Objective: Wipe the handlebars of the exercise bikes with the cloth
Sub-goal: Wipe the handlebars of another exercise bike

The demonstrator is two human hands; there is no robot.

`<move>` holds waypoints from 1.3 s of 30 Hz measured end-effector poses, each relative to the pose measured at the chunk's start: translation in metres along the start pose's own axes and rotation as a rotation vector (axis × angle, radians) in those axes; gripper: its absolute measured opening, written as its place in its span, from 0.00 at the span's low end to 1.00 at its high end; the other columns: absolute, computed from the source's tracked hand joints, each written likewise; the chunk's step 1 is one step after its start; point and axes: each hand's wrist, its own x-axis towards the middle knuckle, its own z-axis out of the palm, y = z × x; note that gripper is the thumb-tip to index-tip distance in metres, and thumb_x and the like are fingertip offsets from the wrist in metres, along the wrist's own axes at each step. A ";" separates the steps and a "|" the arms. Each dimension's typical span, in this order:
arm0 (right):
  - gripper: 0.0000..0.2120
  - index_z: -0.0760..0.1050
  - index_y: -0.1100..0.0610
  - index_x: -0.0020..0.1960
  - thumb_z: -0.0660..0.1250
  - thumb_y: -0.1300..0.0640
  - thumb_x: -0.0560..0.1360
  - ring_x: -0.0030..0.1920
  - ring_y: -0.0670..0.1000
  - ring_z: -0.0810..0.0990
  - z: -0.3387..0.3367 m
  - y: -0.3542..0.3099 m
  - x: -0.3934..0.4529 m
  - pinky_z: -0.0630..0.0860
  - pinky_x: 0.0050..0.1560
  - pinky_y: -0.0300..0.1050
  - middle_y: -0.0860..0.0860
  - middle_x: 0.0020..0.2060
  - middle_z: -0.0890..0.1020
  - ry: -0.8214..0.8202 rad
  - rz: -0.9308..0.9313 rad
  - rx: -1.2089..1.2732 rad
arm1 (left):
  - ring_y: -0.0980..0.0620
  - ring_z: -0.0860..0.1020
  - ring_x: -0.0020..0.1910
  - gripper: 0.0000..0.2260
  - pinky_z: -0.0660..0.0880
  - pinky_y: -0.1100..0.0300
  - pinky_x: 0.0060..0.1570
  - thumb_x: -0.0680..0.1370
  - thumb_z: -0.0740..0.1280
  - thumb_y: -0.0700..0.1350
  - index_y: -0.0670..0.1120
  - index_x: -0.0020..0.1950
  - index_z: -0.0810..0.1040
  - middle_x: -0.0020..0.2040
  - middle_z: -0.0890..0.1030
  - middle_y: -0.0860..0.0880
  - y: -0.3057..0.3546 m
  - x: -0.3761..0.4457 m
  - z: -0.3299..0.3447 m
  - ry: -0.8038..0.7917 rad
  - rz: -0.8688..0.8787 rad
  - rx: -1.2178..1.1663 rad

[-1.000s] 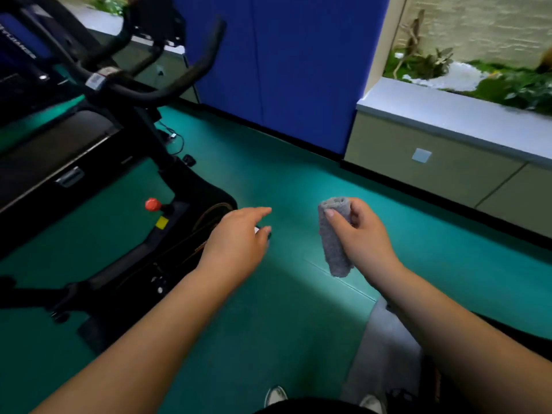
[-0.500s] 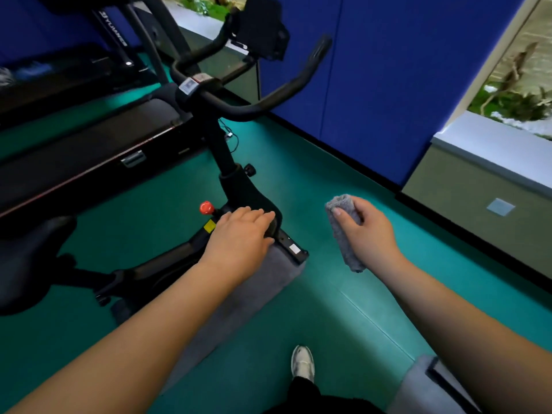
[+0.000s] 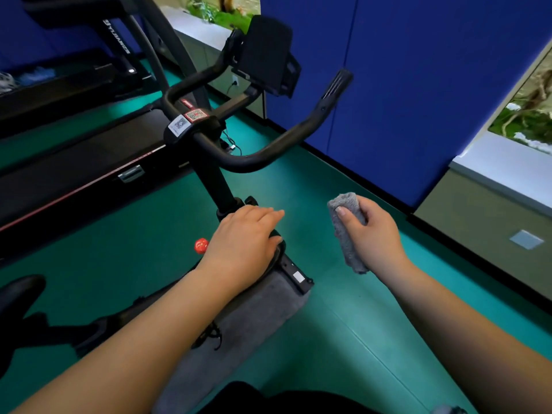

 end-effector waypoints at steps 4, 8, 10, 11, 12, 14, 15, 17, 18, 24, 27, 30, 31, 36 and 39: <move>0.07 0.76 0.44 0.53 0.67 0.51 0.76 0.47 0.50 0.82 0.017 -0.019 0.022 0.79 0.53 0.53 0.45 0.46 0.82 0.025 -0.029 0.029 | 0.46 0.73 0.62 0.19 0.72 0.48 0.61 0.76 0.67 0.49 0.50 0.67 0.75 0.62 0.78 0.51 -0.022 0.029 -0.005 0.109 0.112 -0.029; 0.09 0.74 0.46 0.54 0.69 0.53 0.75 0.49 0.48 0.82 0.039 -0.041 0.041 0.79 0.53 0.52 0.44 0.49 0.82 0.120 -0.014 0.096 | 0.44 0.76 0.55 0.18 0.76 0.47 0.52 0.74 0.63 0.49 0.47 0.62 0.79 0.57 0.81 0.51 -0.053 0.056 -0.017 0.232 0.257 -0.104; 0.09 0.74 0.46 0.53 0.69 0.53 0.75 0.49 0.46 0.81 0.052 -0.054 0.049 0.79 0.52 0.49 0.42 0.48 0.82 0.172 -0.016 0.104 | 0.45 0.76 0.54 0.18 0.76 0.47 0.52 0.74 0.61 0.49 0.47 0.61 0.80 0.56 0.81 0.51 -0.072 0.071 -0.028 0.286 0.309 -0.158; 0.08 0.74 0.46 0.53 0.69 0.53 0.74 0.48 0.44 0.81 0.060 -0.061 0.053 0.78 0.50 0.47 0.41 0.47 0.81 0.193 -0.022 0.089 | 0.44 0.76 0.54 0.17 0.75 0.47 0.52 0.74 0.62 0.49 0.47 0.60 0.80 0.56 0.81 0.51 -0.083 0.080 -0.033 0.302 0.332 -0.174; 0.08 0.74 0.44 0.52 0.69 0.53 0.74 0.47 0.43 0.80 0.068 -0.068 0.056 0.78 0.49 0.44 0.40 0.46 0.81 0.208 -0.030 0.067 | 0.44 0.76 0.53 0.17 0.75 0.47 0.53 0.74 0.62 0.48 0.47 0.59 0.81 0.55 0.81 0.50 -0.094 0.088 -0.038 0.309 0.355 -0.183; 0.09 0.73 0.40 0.48 0.69 0.52 0.74 0.45 0.42 0.79 0.084 -0.083 0.062 0.76 0.46 0.39 0.39 0.44 0.80 0.240 -0.052 0.019 | 0.44 0.75 0.53 0.16 0.74 0.47 0.54 0.74 0.62 0.48 0.46 0.59 0.81 0.54 0.81 0.50 -0.117 0.105 -0.047 0.310 0.391 -0.189; 0.09 0.73 0.38 0.46 0.69 0.52 0.74 0.45 0.41 0.78 0.092 -0.090 0.065 0.75 0.45 0.35 0.38 0.43 0.80 0.257 -0.060 -0.008 | 0.45 0.75 0.54 0.16 0.73 0.47 0.55 0.75 0.62 0.48 0.46 0.59 0.81 0.55 0.81 0.50 -0.127 0.113 -0.051 0.307 0.405 -0.196; 0.09 0.72 0.38 0.46 0.70 0.51 0.73 0.45 0.40 0.77 0.107 -0.101 0.071 0.72 0.43 0.30 0.38 0.43 0.79 0.290 -0.082 -0.070 | 0.45 0.75 0.55 0.15 0.72 0.48 0.57 0.75 0.63 0.47 0.47 0.59 0.81 0.55 0.81 0.50 -0.145 0.126 -0.056 0.302 0.421 -0.218; 0.08 0.72 0.39 0.47 0.70 0.50 0.73 0.45 0.40 0.77 0.113 -0.104 0.074 0.71 0.43 0.30 0.38 0.44 0.79 0.305 -0.094 -0.101 | 0.45 0.75 0.56 0.15 0.71 0.50 0.58 0.75 0.63 0.47 0.47 0.59 0.81 0.55 0.80 0.50 -0.152 0.131 -0.059 0.299 0.427 -0.227; 0.11 0.79 0.50 0.52 0.73 0.53 0.71 0.45 0.42 0.73 0.131 -0.103 0.088 0.67 0.46 0.28 0.45 0.45 0.77 0.385 -0.169 -0.345 | 0.47 0.75 0.56 0.14 0.65 0.60 0.60 0.75 0.64 0.46 0.46 0.59 0.81 0.54 0.81 0.50 -0.175 0.151 -0.058 0.265 0.467 -0.254; 0.12 0.79 0.52 0.52 0.74 0.57 0.69 0.45 0.44 0.74 0.136 -0.101 0.089 0.71 0.45 0.37 0.46 0.45 0.75 0.422 -0.252 -0.403 | 0.48 0.74 0.56 0.14 0.64 0.61 0.60 0.75 0.64 0.46 0.47 0.58 0.81 0.54 0.81 0.51 -0.179 0.155 -0.054 0.251 0.444 -0.269; 0.13 0.79 0.51 0.54 0.74 0.56 0.70 0.45 0.45 0.73 0.137 -0.098 0.087 0.72 0.44 0.40 0.45 0.45 0.74 0.417 -0.240 -0.411 | 0.47 0.74 0.57 0.14 0.65 0.59 0.60 0.75 0.65 0.46 0.47 0.58 0.81 0.54 0.81 0.51 -0.182 0.159 -0.048 0.245 0.430 -0.266; 0.13 0.80 0.50 0.54 0.74 0.55 0.70 0.45 0.44 0.73 0.137 -0.097 0.086 0.72 0.43 0.38 0.45 0.45 0.73 0.402 -0.233 -0.413 | 0.47 0.74 0.57 0.14 0.66 0.58 0.60 0.75 0.65 0.46 0.47 0.58 0.81 0.54 0.81 0.51 -0.183 0.161 -0.046 0.244 0.419 -0.264; 0.13 0.81 0.51 0.56 0.74 0.55 0.71 0.41 0.45 0.70 0.122 -0.095 0.101 0.70 0.41 0.38 0.48 0.44 0.70 0.421 -0.244 -0.431 | 0.46 0.74 0.56 0.13 0.66 0.57 0.60 0.75 0.66 0.45 0.46 0.57 0.82 0.54 0.81 0.49 -0.186 0.164 -0.045 0.276 0.346 -0.253; 0.12 0.81 0.50 0.56 0.72 0.54 0.72 0.41 0.44 0.68 0.115 -0.098 0.118 0.68 0.42 0.32 0.49 0.44 0.69 0.447 -0.165 -0.439 | 0.46 0.73 0.56 0.12 0.66 0.58 0.60 0.75 0.66 0.44 0.45 0.56 0.82 0.53 0.81 0.49 -0.188 0.167 -0.046 0.290 0.335 -0.225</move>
